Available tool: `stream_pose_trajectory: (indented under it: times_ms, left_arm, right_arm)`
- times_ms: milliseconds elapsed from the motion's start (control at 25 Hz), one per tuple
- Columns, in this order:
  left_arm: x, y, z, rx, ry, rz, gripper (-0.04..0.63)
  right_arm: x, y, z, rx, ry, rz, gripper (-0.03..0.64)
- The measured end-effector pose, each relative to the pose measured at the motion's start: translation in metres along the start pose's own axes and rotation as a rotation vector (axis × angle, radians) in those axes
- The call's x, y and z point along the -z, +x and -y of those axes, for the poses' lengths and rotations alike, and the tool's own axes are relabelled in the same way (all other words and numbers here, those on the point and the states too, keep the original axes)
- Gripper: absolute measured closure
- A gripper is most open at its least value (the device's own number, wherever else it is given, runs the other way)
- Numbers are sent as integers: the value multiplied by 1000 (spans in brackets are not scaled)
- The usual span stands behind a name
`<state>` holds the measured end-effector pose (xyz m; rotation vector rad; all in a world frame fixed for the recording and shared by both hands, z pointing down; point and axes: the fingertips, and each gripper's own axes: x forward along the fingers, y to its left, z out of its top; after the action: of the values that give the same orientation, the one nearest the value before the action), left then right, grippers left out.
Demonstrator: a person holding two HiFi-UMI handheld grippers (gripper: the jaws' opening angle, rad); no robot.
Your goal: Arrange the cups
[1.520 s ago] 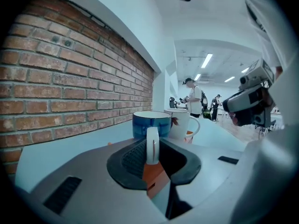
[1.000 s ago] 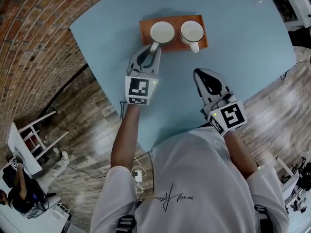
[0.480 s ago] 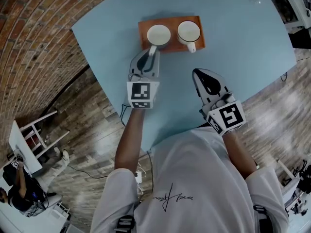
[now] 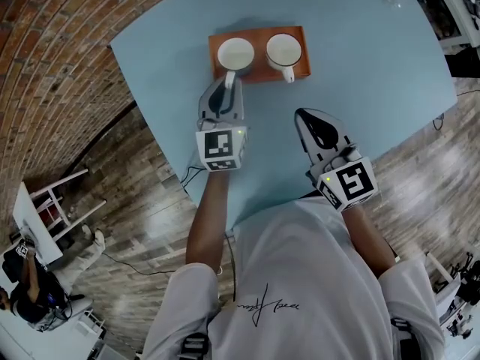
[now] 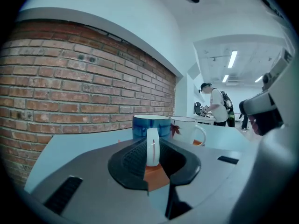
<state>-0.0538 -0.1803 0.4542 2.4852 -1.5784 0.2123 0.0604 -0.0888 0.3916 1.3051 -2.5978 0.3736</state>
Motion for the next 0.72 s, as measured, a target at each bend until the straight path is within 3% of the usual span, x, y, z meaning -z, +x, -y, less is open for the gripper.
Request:
stream_pose_trajectory:
  times_ms: [720]
  left_arm:
    - [9,3,2,-208,27,-2,540]
  right_arm:
    - [4,-12,21,-19,0,5,595]
